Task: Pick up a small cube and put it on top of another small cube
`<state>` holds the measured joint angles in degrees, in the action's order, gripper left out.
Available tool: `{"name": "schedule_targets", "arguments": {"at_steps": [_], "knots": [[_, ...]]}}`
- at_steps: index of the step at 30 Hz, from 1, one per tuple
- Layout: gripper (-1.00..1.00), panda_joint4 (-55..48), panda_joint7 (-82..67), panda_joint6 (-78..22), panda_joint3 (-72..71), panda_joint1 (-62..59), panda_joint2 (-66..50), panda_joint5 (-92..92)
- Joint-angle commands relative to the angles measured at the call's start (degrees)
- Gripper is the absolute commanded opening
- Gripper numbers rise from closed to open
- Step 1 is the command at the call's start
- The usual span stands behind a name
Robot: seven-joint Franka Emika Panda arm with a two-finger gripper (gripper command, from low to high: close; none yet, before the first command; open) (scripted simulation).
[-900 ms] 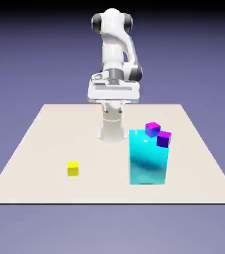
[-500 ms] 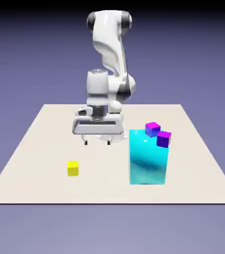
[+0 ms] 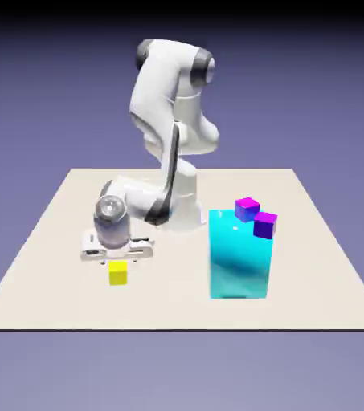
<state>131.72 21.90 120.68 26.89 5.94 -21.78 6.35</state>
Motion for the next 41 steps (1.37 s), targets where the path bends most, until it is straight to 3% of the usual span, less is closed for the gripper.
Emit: {"name": "schedule_targets", "arguments": {"at_steps": [1, 5, 6, 11, 29, 32, 38, 39, 41], "knots": [[0.00, 0.83, -0.24, 2.49, -0.43, -0.58, -1.69, -0.45], [0.00, 3.35, -0.96, 10.05, -1.74, -2.34, -6.84, -1.83], [-1.00, 3.35, -0.96, 10.05, -1.74, -2.34, -6.84, -1.83], [-1.00, 0.03, -0.01, 0.10, -0.02, -0.02, -0.07, -0.02], [-1.00, -15.89, 23.15, -32.72, -37.16, 2.62, 24.20, -3.13], [-1.00, -14.03, 25.73, -40.00, -41.92, 6.31, 25.18, -8.80], [-1.00, -3.03, 25.46, -30.97, -42.37, 6.49, 27.04, -9.60], [1.00, -3.02, 25.46, -30.97, -42.37, 6.49, 27.04, -9.60], [1.00, -5.10, 25.55, -32.74, -42.34, 6.46, 26.74, -9.51]]}}
